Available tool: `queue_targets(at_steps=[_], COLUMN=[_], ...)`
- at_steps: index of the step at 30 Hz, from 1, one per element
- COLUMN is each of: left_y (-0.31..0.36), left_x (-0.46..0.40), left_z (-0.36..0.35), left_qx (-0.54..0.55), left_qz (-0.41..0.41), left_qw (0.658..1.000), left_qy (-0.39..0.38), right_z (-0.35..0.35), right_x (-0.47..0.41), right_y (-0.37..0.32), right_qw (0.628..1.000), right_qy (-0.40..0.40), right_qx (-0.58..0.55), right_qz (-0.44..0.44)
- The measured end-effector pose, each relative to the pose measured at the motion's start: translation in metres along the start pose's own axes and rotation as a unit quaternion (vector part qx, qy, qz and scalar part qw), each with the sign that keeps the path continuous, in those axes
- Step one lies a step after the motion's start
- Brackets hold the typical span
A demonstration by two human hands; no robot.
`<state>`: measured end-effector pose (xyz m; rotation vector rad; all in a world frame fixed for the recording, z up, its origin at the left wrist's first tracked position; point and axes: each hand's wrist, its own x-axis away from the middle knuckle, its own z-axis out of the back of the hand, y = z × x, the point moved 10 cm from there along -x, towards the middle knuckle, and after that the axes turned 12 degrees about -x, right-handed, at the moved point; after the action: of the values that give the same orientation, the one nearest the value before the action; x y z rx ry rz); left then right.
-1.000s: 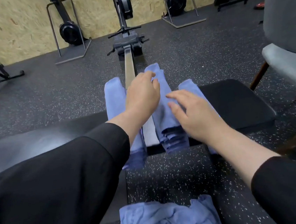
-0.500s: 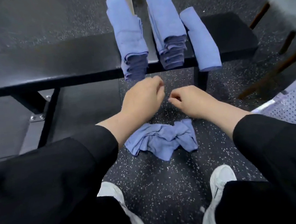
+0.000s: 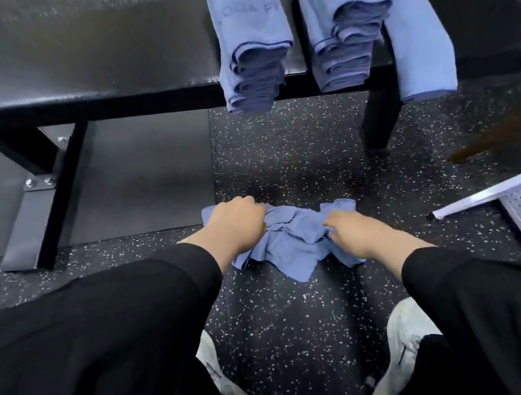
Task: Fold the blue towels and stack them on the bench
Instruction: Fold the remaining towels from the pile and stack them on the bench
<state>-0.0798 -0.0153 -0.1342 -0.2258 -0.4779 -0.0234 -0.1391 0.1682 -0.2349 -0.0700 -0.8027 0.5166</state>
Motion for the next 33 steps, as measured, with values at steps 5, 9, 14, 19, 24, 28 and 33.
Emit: queue_targets(at_steps=[5, 9, 14, 19, 24, 28, 33], left_y=[-0.001, -0.001, -0.004, -0.018, -0.028, -0.035, -0.039], left_x=[-0.025, -0.039, -0.041, -0.029, -0.007, 0.021, 0.07], left_z=[-0.037, -0.051, -0.059, -0.056, -0.01, 0.046, 0.127], left_qx=[0.011, 0.011, 0.033, 0.025, 0.115, 0.209, 0.334], left_qz=[0.005, -0.004, -0.003, 0.014, 0.027, 0.044, 0.055], left_qw=[0.996, 0.992, 0.989, 0.991, 0.992, 0.976, 0.933], left_qy=[-0.084, -0.128, -0.143, -0.132, -0.047, 0.037, 0.124], right_z=[-0.031, -0.06, -0.057, 0.014, 0.077, 0.14, 0.211], right_x=[-0.021, -0.047, -0.065, -0.053, -0.013, 0.042, 0.128], right_y=[-0.028, -0.045, -0.044, -0.049, -0.054, -0.082, -0.139], right_qw=[0.997, 0.995, 0.996, 0.963, 0.93, 0.916, 0.915], right_qy=[-0.023, -0.085, -0.053, 0.178, 0.216, 0.238, 0.25], right_qx=[0.006, 0.039, 0.074, -0.205, -0.297, -0.313, -0.259], right_qz=[0.078, 0.046, -0.02, -0.001, -0.003, 0.076, 0.182])
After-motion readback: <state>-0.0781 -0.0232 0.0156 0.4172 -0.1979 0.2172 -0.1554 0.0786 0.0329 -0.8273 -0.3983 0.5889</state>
